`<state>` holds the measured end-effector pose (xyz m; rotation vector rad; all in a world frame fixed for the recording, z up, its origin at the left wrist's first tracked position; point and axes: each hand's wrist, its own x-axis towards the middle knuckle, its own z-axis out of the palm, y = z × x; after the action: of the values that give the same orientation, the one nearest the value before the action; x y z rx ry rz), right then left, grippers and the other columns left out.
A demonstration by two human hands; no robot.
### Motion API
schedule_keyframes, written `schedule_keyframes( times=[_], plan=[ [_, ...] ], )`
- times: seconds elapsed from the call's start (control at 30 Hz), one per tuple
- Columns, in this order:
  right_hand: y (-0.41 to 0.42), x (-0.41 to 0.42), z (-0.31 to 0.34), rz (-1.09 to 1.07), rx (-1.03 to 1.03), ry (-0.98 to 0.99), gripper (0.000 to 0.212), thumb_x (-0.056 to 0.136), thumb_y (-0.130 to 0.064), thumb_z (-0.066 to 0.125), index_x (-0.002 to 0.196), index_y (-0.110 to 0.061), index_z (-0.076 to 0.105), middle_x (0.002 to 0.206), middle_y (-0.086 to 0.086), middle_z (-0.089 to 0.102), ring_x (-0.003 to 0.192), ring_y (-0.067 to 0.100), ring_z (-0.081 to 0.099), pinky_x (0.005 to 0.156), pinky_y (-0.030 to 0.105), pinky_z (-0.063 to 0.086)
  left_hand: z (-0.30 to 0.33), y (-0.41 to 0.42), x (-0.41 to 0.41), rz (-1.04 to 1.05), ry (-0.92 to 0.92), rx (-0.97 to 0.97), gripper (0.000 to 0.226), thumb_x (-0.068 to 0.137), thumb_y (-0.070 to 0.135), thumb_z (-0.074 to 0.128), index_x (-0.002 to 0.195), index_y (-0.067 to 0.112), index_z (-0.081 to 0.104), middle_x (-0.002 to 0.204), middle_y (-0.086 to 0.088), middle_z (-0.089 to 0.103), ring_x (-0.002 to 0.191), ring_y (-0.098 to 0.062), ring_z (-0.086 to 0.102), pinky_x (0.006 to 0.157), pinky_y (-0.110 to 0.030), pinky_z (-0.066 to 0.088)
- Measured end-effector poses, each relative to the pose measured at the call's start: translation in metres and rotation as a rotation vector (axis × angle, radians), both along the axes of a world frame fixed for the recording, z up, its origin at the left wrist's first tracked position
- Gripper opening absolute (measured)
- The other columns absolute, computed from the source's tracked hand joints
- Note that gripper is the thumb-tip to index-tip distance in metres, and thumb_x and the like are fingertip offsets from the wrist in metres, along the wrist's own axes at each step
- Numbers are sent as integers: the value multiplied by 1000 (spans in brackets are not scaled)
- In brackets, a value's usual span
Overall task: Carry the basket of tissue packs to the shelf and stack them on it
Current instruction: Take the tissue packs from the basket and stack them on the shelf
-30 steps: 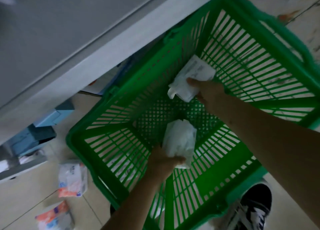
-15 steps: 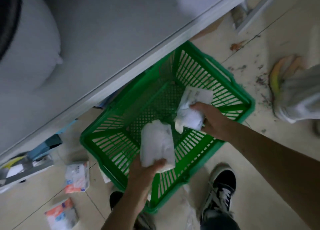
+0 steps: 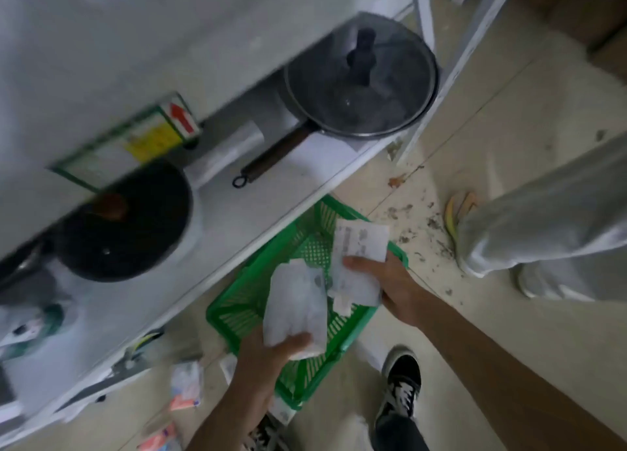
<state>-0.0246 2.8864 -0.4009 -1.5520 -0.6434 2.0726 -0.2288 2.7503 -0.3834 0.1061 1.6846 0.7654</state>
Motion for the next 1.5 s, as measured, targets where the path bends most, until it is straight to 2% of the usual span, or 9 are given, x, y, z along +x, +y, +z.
schedule_keyframes(
  times=[0.27,0.47,0.63,0.8,0.9,1.0,1.23,1.37,1.5],
  plan=[
    [0,15,195,56,56,48,62,69,-22,92,126,-12,71,115,18,79,101,38,77,76,42,64,179,3,-17,-3,-143,87,91,30,3,105,116,1,74,106,-18,82,90,-34,79,63,-34,62],
    [4,16,360,255,100,137,63,76,-31,89,132,-10,69,125,25,72,110,42,72,84,47,63,313,-4,-37,42,-227,214,116,9,18,110,118,0,74,114,-16,80,106,-41,75,93,-52,58],
    [13,-12,475,341,198,120,47,79,-26,87,120,-5,76,120,23,76,99,35,77,75,39,63,433,-10,-46,83,-225,417,94,30,19,109,116,9,72,109,-9,83,92,-29,81,69,-38,65],
    [24,-41,558,459,317,113,66,59,-41,97,117,-15,80,125,16,76,110,32,75,92,40,59,527,-12,-62,153,-202,557,63,65,14,90,125,8,71,119,-10,80,106,-29,77,78,-36,65],
    [25,-56,597,505,357,119,74,60,-39,97,125,-14,74,121,15,77,101,30,78,81,38,63,563,-12,-73,193,-216,620,35,81,3,82,115,11,77,126,-11,77,107,-26,77,79,-37,66],
    [23,-70,626,564,381,136,72,66,-38,93,129,-14,70,119,13,78,96,27,79,70,35,63,586,-15,-83,210,-223,646,41,88,0,76,128,5,67,135,-12,71,121,-29,69,87,-36,64],
    [9,-106,674,668,457,99,64,68,-41,90,125,-16,75,120,9,78,97,23,79,70,30,63,620,-38,-105,211,-215,736,33,84,1,80,116,6,73,122,-7,79,115,-26,74,91,-37,64],
    [-4,-137,704,712,510,162,51,71,-39,86,116,-15,79,116,10,79,93,23,79,69,32,66,640,-62,-125,247,-201,791,36,79,6,86,113,5,74,125,-9,76,120,-28,70,107,-40,52],
    [-23,-182,736,728,588,229,42,72,-35,82,110,-16,83,117,12,80,97,25,80,81,39,66,668,-88,-158,299,-198,897,37,83,5,81,119,2,71,123,-12,78,112,-27,76,90,-37,64]
  ],
)
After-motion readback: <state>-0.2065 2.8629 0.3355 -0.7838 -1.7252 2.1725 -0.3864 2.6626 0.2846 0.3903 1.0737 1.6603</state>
